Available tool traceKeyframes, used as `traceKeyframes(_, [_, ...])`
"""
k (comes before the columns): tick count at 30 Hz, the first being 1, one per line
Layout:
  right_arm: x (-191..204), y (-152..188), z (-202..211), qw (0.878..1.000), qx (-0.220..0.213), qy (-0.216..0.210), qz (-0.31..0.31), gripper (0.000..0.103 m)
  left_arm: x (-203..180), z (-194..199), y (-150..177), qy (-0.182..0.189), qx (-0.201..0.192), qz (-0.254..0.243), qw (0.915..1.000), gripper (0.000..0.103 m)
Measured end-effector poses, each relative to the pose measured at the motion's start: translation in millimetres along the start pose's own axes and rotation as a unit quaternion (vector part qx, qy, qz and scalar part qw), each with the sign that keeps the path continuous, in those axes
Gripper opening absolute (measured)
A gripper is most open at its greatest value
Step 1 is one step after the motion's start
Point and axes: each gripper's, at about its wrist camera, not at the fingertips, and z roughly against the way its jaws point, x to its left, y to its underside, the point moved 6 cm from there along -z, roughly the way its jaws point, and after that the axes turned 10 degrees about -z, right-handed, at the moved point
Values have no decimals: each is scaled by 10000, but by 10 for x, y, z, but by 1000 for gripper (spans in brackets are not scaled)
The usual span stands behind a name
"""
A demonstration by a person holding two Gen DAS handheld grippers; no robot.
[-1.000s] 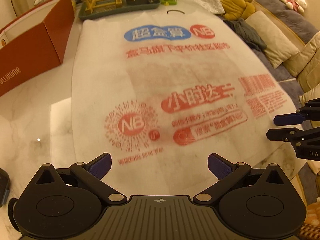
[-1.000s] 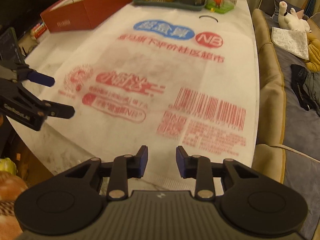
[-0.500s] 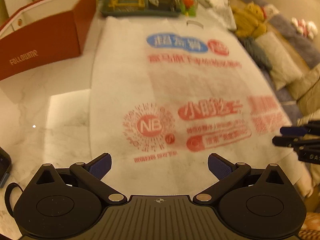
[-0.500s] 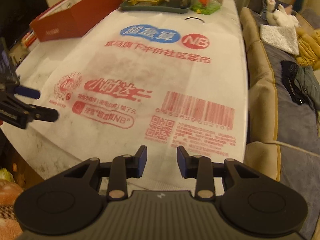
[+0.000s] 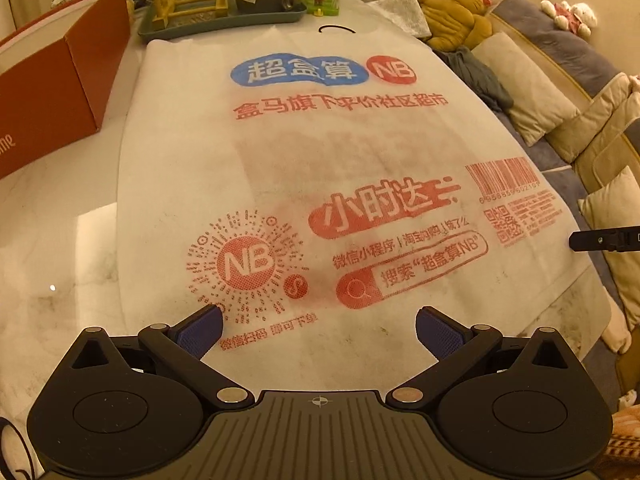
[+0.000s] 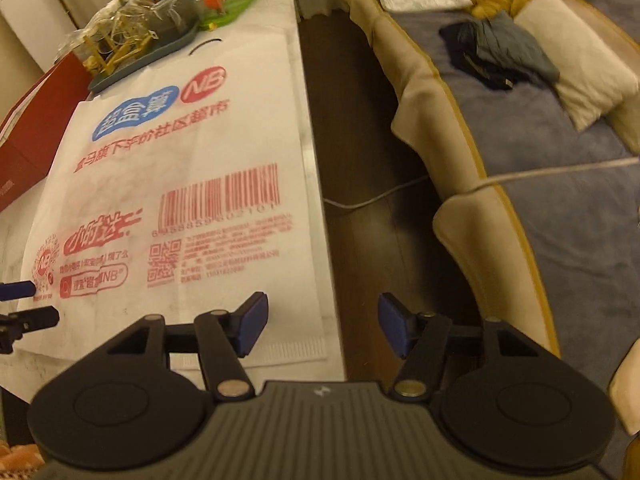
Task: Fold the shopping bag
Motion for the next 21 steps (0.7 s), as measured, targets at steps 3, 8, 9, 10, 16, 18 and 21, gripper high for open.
traceKeyframes(3, [-54, 6, -60, 9991, 45, -340, -246, 55, -28, -20, -15, -36, -28, -68, 10000, 103])
traceKeyframes(8, [-124, 9, 18, 9968, 208, -613, -458, 23, -154, -45, -56, 71, -94, -248, 9996, 103])
traceKeyframes(9, [-133, 14, 44, 9973, 196, -580, -411, 19, -185, -44, -65, 130, -112, -270, 9995, 103])
traceKeyframes(10, [-150, 16, 73, 9976, 190, -543, -380, 9, -211, -42, -75, 205, -132, -280, 9993, 103])
traceKeyframes(16, [-223, 23, 272, 9976, 67, -542, -437, 0, -193, 8, -126, 406, -220, -194, 9987, 103])
traceKeyframes(18, [-190, -37, 395, 9960, -113, -708, -537, 0, -114, 18, -130, 338, -202, -73, 9992, 103])
traceKeyframes(21, [2, -186, 639, 9894, -385, -1267, -588, 0, 36, -8, -98, 315, -175, 214, 9991, 103])
